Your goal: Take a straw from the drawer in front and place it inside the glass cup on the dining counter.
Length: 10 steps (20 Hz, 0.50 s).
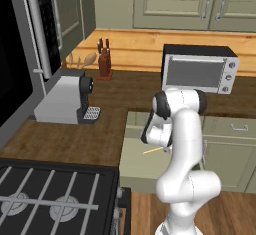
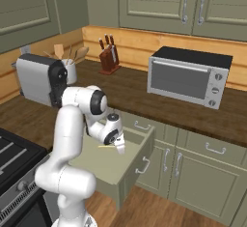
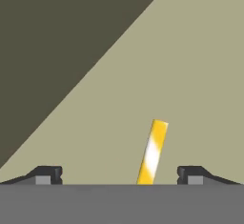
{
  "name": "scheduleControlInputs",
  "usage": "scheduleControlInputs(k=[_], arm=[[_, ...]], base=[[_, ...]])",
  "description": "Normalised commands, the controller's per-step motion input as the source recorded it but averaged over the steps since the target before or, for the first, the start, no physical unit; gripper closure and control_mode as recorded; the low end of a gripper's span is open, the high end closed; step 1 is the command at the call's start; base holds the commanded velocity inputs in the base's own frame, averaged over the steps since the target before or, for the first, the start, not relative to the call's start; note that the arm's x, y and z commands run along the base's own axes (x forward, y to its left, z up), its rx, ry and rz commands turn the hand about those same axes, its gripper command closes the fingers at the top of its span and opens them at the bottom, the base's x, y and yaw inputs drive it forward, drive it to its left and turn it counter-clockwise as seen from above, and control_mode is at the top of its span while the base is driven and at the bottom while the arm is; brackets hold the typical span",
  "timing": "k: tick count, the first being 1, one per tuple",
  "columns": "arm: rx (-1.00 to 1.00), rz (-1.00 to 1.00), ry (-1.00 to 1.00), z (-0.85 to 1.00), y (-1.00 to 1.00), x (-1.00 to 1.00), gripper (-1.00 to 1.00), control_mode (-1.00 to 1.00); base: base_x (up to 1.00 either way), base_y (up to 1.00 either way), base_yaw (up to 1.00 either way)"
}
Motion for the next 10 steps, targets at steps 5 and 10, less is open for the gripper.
scheduleControlInputs(k=[5, 10], arm=[[0.0, 0.07, 0.01, -0.23, -0.17, -0.17, -1.0, -1.0], [0.0, 0.08, 0.07, -0.16, -0.04, -0.19, -1.0, -1.0]], base=[[0.0, 0.0, 0.0], [0.0, 0.0, 0.0]])
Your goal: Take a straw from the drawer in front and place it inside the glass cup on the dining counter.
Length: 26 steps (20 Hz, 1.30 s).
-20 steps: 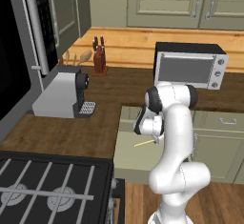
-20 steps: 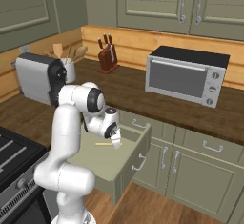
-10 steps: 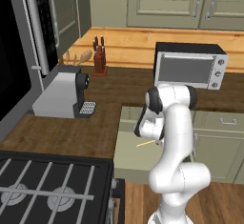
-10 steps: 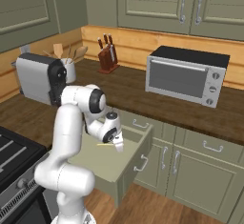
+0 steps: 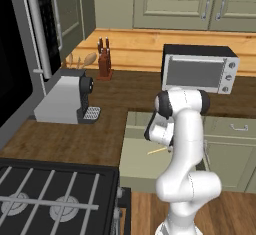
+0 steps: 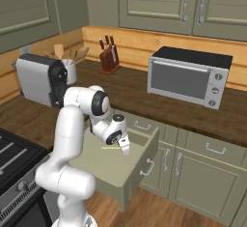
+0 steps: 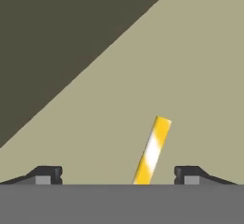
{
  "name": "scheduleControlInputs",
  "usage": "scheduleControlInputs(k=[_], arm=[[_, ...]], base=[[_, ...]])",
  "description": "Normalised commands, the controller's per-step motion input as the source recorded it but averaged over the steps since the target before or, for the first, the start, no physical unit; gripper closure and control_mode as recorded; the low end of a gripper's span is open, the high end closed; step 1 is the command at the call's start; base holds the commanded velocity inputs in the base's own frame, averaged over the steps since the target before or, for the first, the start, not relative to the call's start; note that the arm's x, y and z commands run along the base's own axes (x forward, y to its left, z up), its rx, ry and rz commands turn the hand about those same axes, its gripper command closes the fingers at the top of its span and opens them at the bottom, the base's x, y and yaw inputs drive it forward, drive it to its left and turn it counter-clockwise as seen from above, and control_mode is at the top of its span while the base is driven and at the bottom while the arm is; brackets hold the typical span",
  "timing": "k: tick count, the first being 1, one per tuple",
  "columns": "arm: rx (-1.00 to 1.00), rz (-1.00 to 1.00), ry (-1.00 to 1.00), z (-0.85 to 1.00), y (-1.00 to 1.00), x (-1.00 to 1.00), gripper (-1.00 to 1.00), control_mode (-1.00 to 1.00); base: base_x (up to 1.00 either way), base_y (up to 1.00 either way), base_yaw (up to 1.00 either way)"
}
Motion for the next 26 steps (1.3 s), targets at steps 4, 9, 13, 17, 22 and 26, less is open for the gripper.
scheduleControlInputs(k=[4, 9, 13, 17, 22, 26], arm=[[0.0, 0.07, 0.09, -0.2, 0.0, -0.48, -1.0, -1.0], [0.0, 0.02, 0.1, -0.19, 0.0, -0.08, -1.0, -1.0], [0.0, 0.0, 0.16, -0.19, 0.09, 0.14, -1.0, -1.0], [0.0, 0.0, 0.18, -0.33, 0.21, 0.14, -1.0, -1.0], [0.0, 0.0, 0.16, -0.53, 0.24, 0.0, 1.0, -1.0], [0.0, 0.0, 0.05, -0.48, 0.07, -0.14, 1.0, -1.0]], base=[[0.0, 0.0, 0.0], [0.0, 0.0, 0.0], [0.0, 0.0, 0.0], [0.0, 0.0, 0.0], [0.0, 0.0, 0.0], [0.0, 0.0, 0.0]])
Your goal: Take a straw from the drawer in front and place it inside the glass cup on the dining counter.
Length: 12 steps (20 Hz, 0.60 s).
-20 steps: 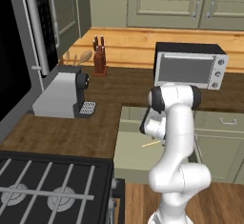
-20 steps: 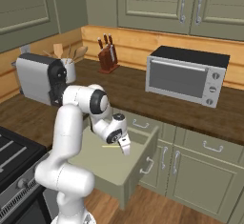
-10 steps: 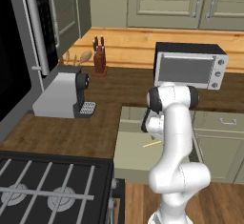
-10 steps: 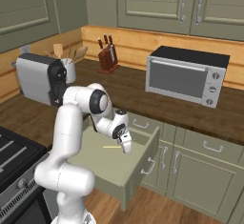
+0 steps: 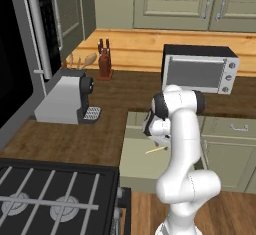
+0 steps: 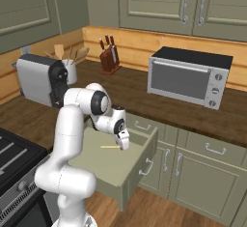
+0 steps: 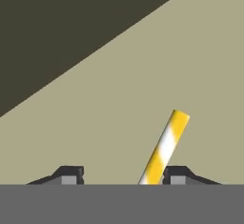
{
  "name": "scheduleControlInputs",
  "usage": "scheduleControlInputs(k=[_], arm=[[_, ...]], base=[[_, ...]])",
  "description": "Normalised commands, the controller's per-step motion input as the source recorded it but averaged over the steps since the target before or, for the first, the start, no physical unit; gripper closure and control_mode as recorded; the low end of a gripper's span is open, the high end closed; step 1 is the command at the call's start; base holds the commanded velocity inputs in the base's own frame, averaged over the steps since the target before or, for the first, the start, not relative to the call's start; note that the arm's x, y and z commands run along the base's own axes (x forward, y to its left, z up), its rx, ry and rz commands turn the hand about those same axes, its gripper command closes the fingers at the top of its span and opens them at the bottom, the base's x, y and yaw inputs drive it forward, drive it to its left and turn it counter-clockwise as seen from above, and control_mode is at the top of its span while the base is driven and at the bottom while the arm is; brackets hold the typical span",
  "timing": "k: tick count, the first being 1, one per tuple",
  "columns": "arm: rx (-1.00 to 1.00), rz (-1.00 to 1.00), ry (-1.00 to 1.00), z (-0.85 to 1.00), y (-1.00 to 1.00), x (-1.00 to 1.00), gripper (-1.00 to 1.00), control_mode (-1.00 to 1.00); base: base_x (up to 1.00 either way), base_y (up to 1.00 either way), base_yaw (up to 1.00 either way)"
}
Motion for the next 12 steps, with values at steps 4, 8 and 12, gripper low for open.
scheduleControlInputs(k=[4, 8, 12], arm=[[0.02, 0.0, -0.01, -0.4, -0.08, -0.71, 1.0, -1.0], [0.04, 0.0, -0.07, -0.29, -0.07, -0.77, 1.0, -1.0], [0.01, 0.0, -0.11, -0.03, -0.01, -0.56, 1.0, -1.0]], base=[[0.0, 0.0, 0.0], [0.0, 0.0, 0.0], [0.0, 0.0, 0.0]])
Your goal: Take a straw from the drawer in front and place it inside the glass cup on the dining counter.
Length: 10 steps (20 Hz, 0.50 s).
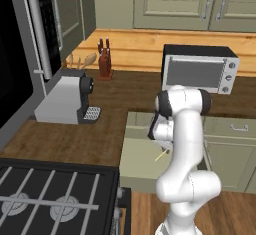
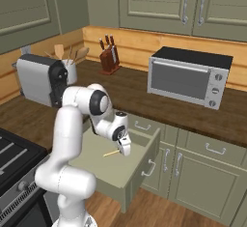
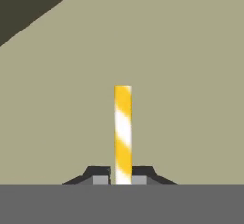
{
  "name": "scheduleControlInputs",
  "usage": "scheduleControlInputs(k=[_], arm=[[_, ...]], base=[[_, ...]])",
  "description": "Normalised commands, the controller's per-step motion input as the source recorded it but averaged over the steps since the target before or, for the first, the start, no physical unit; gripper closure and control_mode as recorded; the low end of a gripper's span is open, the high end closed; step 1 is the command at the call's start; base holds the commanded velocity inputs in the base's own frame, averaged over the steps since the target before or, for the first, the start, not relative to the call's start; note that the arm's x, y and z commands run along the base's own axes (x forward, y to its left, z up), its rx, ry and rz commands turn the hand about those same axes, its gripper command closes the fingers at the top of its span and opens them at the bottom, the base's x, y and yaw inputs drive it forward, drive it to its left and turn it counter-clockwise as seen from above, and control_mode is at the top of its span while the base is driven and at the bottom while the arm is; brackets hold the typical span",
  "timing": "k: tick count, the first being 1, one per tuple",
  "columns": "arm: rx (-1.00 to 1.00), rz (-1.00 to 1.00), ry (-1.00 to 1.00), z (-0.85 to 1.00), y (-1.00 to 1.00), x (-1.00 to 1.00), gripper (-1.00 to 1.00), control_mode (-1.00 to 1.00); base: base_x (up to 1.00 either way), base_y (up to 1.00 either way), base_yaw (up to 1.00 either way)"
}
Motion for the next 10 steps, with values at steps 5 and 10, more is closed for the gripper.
scheduleControlInputs(k=[5, 10], arm=[[0.0, 0.0, -0.12, 0.66, -0.02, -0.37, 1.0, -1.0], [0.0, 0.0, -0.18, 1.0, 0.0, -0.31, 1.0, -1.0]], base=[[0.0, 0.0, 0.0], [0.0, 0.0, 0.0]])
